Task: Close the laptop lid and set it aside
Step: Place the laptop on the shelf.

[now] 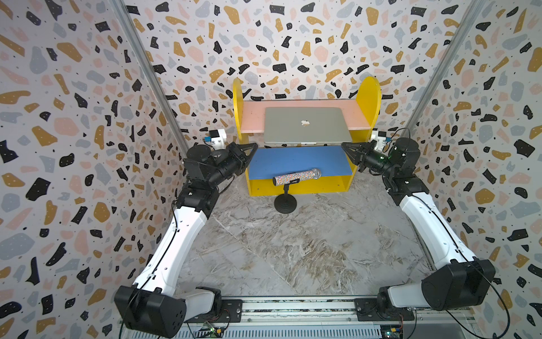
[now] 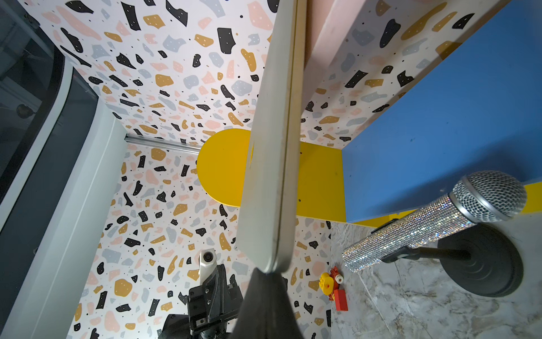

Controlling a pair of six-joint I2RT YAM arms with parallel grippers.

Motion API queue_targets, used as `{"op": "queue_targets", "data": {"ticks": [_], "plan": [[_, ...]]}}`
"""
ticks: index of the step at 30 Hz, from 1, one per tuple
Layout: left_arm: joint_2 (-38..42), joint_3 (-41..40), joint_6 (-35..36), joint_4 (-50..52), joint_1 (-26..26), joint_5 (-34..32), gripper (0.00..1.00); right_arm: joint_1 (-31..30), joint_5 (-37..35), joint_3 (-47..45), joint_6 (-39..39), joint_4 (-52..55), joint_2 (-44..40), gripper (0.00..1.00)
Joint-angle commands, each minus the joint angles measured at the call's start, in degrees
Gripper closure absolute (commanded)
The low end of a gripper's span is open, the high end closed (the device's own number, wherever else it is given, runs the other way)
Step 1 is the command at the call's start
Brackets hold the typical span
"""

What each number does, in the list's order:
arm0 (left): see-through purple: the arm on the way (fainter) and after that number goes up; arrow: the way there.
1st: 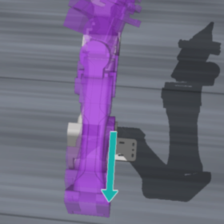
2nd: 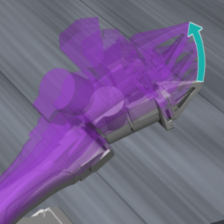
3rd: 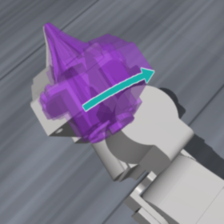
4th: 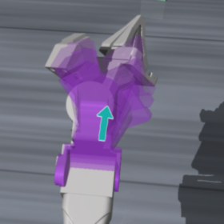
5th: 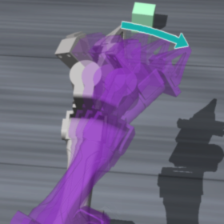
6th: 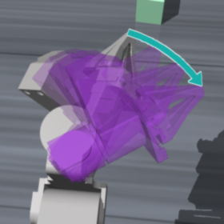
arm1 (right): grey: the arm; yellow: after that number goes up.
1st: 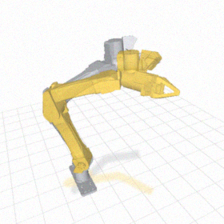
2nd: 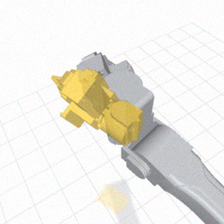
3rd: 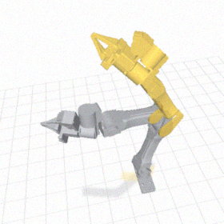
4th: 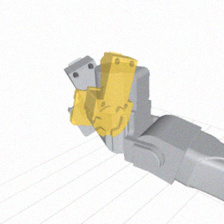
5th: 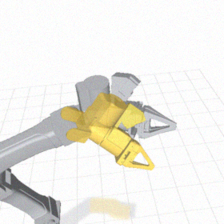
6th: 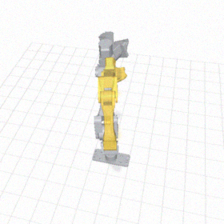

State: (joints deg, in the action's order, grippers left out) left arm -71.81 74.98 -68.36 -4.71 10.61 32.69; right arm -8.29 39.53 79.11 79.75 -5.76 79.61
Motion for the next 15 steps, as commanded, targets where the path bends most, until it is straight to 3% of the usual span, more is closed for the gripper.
{"op": "queue_targets", "data": {"ticks": [1, 15], "plan": [[-0.43, 0.55, -0.36, -3.19, -0.25, 2.21, 1.00, 0.20, 1.02, 0.62, 0.98, -3.36, -1.60, 1.00], [-5.35, 4.65, -1.38, -5.84, 4.66, 2.76, 1.00, 0.18, 1.56, 2.44, 2.64, -4.82, 0.43, 1.00]]}}
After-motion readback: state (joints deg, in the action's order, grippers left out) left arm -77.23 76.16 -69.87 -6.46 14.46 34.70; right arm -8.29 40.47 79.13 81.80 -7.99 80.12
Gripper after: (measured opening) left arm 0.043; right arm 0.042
